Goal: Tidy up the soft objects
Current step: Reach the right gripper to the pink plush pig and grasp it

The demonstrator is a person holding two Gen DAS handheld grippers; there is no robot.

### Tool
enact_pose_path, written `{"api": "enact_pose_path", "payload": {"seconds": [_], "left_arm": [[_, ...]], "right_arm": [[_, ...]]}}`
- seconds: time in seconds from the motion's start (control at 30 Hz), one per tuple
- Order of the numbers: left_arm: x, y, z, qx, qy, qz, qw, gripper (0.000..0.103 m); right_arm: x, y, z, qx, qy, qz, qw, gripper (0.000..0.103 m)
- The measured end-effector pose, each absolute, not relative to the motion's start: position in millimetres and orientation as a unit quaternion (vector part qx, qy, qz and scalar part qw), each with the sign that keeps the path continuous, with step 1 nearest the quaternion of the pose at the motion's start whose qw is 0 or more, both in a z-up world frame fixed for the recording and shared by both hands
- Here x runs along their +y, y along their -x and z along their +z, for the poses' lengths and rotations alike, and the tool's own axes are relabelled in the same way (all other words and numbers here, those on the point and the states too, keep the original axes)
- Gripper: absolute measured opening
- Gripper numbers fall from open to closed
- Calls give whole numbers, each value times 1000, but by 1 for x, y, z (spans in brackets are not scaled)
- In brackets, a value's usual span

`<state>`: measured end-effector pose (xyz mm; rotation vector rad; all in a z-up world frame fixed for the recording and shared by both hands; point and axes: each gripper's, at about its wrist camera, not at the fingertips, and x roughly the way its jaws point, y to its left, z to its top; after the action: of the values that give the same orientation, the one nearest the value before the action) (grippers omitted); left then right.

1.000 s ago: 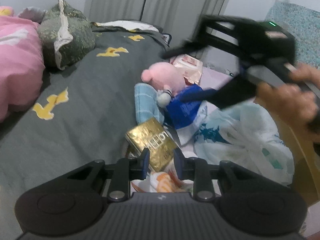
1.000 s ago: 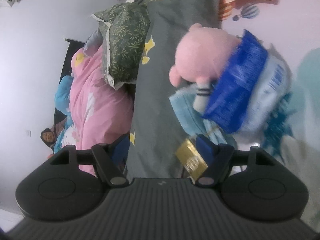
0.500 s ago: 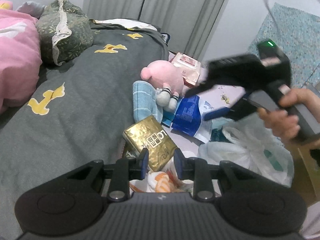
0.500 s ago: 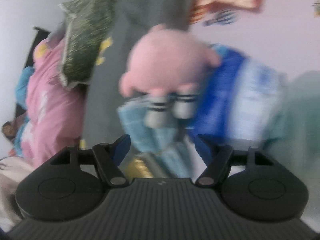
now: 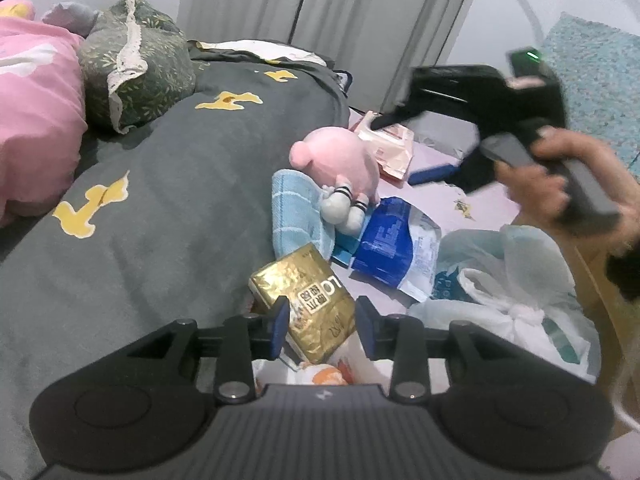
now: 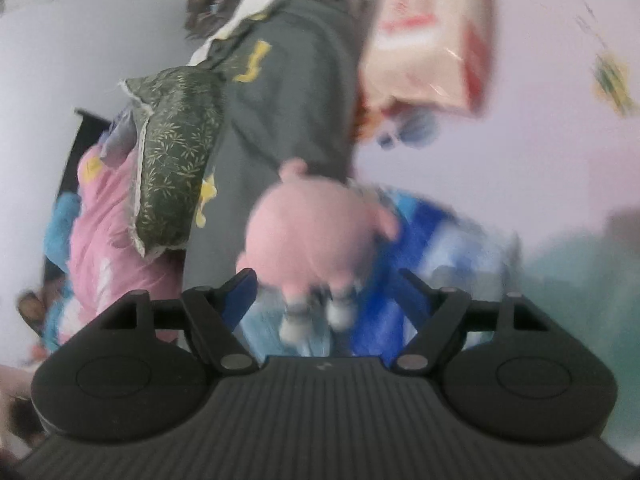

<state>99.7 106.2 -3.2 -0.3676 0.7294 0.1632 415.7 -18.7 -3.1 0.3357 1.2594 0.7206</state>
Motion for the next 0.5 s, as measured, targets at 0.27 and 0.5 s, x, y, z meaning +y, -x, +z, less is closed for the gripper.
{"api": "enact_pose_path", "payload": {"seconds": [0.27,0.5], "left_arm": [[112,-99,-5,360,173,93,912,52],[116,-98,-5,358,178,95,911,53]], "right_arm": [[42,-448,-39,606,-104,351,706,98],[3,-456,-28,578,-196,356,707,86]]}}
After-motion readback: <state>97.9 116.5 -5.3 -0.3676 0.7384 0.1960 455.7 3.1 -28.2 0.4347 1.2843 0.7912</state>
